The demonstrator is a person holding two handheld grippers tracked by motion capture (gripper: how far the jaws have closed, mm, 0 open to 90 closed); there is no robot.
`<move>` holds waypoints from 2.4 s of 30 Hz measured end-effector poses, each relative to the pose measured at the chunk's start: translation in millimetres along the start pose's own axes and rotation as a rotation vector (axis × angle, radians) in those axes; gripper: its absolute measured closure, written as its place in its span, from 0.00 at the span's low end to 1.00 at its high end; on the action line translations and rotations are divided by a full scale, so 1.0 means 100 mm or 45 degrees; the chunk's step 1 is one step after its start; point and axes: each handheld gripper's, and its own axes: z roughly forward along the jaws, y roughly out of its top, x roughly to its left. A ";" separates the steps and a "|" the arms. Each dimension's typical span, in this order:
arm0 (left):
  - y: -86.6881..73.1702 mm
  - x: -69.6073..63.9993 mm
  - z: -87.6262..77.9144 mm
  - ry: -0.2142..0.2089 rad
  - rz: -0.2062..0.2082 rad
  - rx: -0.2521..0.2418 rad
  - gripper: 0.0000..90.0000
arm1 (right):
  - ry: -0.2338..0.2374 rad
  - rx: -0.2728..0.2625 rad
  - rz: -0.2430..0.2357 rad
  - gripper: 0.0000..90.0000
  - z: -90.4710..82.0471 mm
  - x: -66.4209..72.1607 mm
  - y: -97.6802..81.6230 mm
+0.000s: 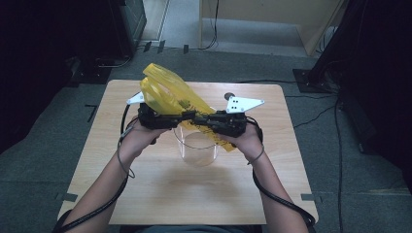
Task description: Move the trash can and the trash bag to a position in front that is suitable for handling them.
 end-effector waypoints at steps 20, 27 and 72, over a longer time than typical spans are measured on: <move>0.07 0.10 -0.16 0.140 0.010 0.084 0.94 | -0.152 0.087 0.024 0.69 -0.19 -0.10 0.06; 0.15 0.08 -0.27 0.208 0.068 0.093 0.94 | -0.223 0.112 0.038 0.68 -0.28 -0.16 0.04; -0.28 0.03 0.30 0.128 0.065 0.370 0.83 | -0.304 0.220 0.053 0.54 -0.12 -0.21 -0.10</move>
